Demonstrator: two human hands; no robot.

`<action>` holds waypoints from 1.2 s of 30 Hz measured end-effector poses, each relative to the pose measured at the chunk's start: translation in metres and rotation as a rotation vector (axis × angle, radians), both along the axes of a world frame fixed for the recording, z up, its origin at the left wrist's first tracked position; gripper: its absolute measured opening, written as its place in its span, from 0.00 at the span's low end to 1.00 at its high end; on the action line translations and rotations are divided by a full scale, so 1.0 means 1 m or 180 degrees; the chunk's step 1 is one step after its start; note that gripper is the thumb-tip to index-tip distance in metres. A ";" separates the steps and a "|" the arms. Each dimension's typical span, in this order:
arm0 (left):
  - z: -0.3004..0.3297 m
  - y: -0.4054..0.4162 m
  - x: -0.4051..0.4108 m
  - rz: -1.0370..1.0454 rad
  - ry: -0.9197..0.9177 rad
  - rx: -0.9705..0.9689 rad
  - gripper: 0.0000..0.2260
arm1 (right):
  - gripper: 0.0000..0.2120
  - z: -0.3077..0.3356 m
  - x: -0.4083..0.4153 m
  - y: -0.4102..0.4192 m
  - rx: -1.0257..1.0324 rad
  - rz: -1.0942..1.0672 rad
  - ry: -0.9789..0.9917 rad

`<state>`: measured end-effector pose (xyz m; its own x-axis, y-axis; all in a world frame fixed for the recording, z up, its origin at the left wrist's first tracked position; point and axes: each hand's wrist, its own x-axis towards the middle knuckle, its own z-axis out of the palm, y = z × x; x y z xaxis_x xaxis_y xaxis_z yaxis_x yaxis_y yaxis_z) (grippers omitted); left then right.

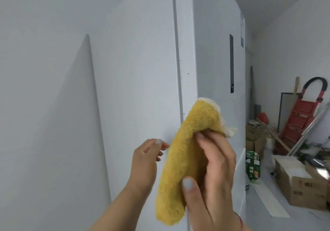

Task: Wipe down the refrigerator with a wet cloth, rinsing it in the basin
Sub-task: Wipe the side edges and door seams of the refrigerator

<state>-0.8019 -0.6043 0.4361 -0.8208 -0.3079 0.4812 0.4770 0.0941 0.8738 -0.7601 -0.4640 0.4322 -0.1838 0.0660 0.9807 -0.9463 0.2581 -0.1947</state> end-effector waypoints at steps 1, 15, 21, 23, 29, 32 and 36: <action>0.003 -0.001 -0.003 -0.0058 0.0052 0.0088 0.16 | 0.26 -0.005 -0.009 -0.006 0.0244 -0.0428 0.0373; 0.034 -0.042 -0.092 0.0055 0.1125 -0.0857 0.13 | 0.33 -0.007 -0.116 -0.031 0.1907 -0.3976 -0.0413; 0.061 -0.051 -0.117 0.0060 0.1996 -0.1621 0.19 | 0.38 0.044 -0.123 -0.044 0.1917 -0.4487 -0.0461; 0.069 -0.051 -0.122 -0.0065 0.2160 -0.1682 0.20 | 0.39 0.061 -0.124 -0.045 0.1941 -0.4602 -0.0433; 0.099 -0.046 -0.127 -0.0168 0.2363 -0.1771 0.24 | 0.35 0.114 -0.128 -0.047 0.1861 -0.4782 -0.0311; 0.118 -0.044 -0.130 -0.0277 0.2405 -0.1944 0.25 | 0.34 0.140 -0.129 -0.047 0.1824 -0.4846 -0.0232; 0.147 -0.040 -0.132 -0.0262 0.2352 -0.2170 0.30 | 0.32 0.171 -0.131 -0.045 0.1783 -0.4875 -0.0152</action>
<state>-0.9335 -0.6440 0.5828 -0.2518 0.2669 0.9302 0.9049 0.4057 0.1286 -0.8916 -0.5091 0.6035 -0.3148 -0.1372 0.9392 0.2503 0.9425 0.2216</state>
